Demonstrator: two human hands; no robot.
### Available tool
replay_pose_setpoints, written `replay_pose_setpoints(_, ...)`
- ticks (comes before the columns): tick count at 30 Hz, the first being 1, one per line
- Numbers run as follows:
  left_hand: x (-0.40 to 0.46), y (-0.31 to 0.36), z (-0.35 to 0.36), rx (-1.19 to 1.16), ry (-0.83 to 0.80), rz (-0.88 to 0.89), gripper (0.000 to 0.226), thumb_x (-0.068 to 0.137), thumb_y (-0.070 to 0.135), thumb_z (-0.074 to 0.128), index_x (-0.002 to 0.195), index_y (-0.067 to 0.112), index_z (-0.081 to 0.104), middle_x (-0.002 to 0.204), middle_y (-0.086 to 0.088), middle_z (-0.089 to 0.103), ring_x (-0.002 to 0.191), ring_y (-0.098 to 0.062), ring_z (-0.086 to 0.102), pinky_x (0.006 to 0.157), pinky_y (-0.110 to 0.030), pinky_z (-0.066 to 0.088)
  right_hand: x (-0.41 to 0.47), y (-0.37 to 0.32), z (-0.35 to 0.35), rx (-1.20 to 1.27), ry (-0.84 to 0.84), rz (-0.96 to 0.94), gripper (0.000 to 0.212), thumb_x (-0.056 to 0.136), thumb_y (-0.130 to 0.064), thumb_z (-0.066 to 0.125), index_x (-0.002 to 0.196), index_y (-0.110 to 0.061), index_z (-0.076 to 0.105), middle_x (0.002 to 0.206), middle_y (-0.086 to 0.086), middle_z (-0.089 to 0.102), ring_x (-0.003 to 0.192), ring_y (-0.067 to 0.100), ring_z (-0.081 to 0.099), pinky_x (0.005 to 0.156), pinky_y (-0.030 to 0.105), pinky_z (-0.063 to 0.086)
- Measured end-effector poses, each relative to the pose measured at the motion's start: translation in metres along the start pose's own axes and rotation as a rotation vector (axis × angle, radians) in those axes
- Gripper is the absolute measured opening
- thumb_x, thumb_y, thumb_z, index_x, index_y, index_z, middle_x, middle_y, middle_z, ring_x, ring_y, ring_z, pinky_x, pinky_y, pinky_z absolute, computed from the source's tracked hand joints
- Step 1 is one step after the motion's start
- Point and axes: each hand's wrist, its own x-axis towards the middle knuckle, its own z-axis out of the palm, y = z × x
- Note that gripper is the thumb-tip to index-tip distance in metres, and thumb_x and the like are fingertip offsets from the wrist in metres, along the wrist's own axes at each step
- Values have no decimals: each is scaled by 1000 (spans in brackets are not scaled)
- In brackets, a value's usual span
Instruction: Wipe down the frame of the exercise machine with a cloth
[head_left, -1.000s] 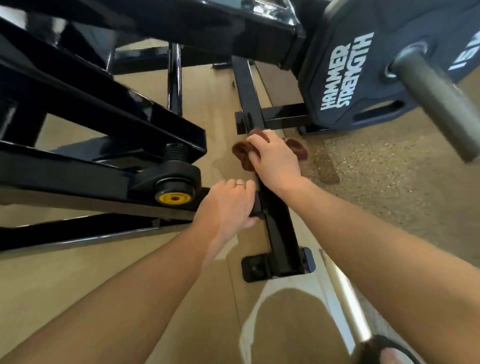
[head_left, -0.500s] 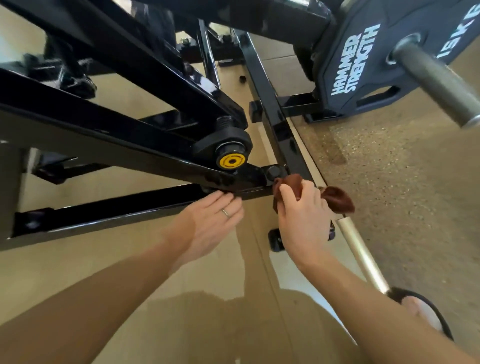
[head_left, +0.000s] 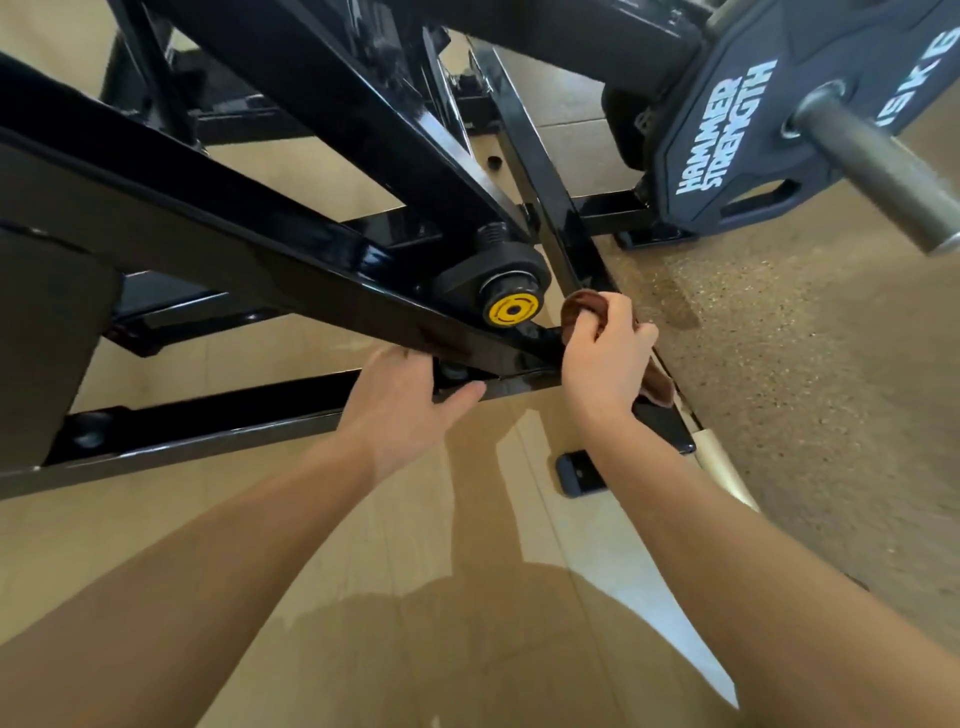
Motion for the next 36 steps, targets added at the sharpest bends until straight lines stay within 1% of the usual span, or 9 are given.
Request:
replay_pose_setpoints(3, 3, 10, 5, -93, -9, 29, 45, 93, 59, 59, 113, 21, 72, 103, 0, 70, 104, -22, 62, 93, -41, 54, -8, -11, -3, 13, -123, -95, 27, 107, -28, 43, 129, -25, 58, 113, 5, 46, 103, 25, 51, 88, 33, 35)
replay_pose_setpoints(7, 4, 11, 8, -65, -9, 51, 42, 99, 51, 56, 114, 17, 73, 99, -5, 70, 99, -26, 62, 90, -40, 52, -34, -25, 0, 139, -194, -104, 25, 108, -28, 41, 127, -31, 57, 111, 0, 51, 90, 3, 50, 78, 19, 34)
replay_pose_setpoints(11, 6, 2, 5, -11, -30, 52, 43, 100, 53, 52, 107, 16, 74, 96, -4, 70, 97, -26, 62, 88, -42, 53, -50, -16, -6, 181, -176, -108, 24, 107, -30, 41, 124, -30, 58, 114, 3, 58, 100, 13, 57, 91, 37, 46)
replay_pose_setpoints(15, 7, 1, 1, -44, -95, 31, 36, 100, 54, 51, 89, 24, 66, 88, 2, 67, 95, -21, 63, 86, -41, 55, -15, -26, 0, 59, -208, -107, 28, 107, -26, 41, 129, -24, 58, 119, 7, 60, 94, 12, 55, 89, 34, 42)
replay_pose_setpoints(20, 6, 4, -1, -30, -148, 11, 42, 99, 55, 53, 109, 17, 69, 104, -3, 66, 105, -24, 61, 93, -41, 53, -24, -32, 4, 40, -170, -47, 28, 108, -28, 39, 130, -26, 56, 118, 8, 55, 107, 27, 57, 100, 53, 49)
replay_pose_setpoints(24, -1, -1, 4, 2, -136, 82, 47, 96, 53, 58, 129, 20, 60, 128, -1, 63, 125, -22, 54, 109, -39, 47, -64, -27, -2, 135, -96, -26, 25, 107, -29, 39, 124, -26, 56, 113, 7, 57, 97, 21, 58, 88, 38, 48)
replay_pose_setpoints(27, -4, -10, 1, 7, -118, 158, 46, 96, 52, 58, 133, 25, 57, 130, 2, 62, 128, -21, 51, 111, -39, 44, -82, -32, -7, 321, -137, 93, 19, 108, -29, 40, 118, -28, 56, 108, 3, 63, 95, 14, 60, 79, 29, 44)
replay_pose_setpoints(32, -15, -25, -15, -117, -100, 175, 35, 90, 26, 61, 124, 27, 57, 118, 2, 66, 113, -23, 58, 98, -40, 49, -134, -41, 13, 497, -376, 244, 16, 106, -28, 47, 112, -29, 62, 103, -5, 67, 99, 16, 63, 89, 35, 51)
replay_pose_setpoints(36, -24, -44, -32, -466, -118, -44, 29, 96, 32, 49, 123, 37, 58, 115, 15, 65, 107, -8, 61, 98, -38, 51, -130, -70, 35, 565, -406, 404, 13, 104, -24, 49, 114, -22, 56, 112, 8, 68, 107, 29, 63, 103, 48, 49)
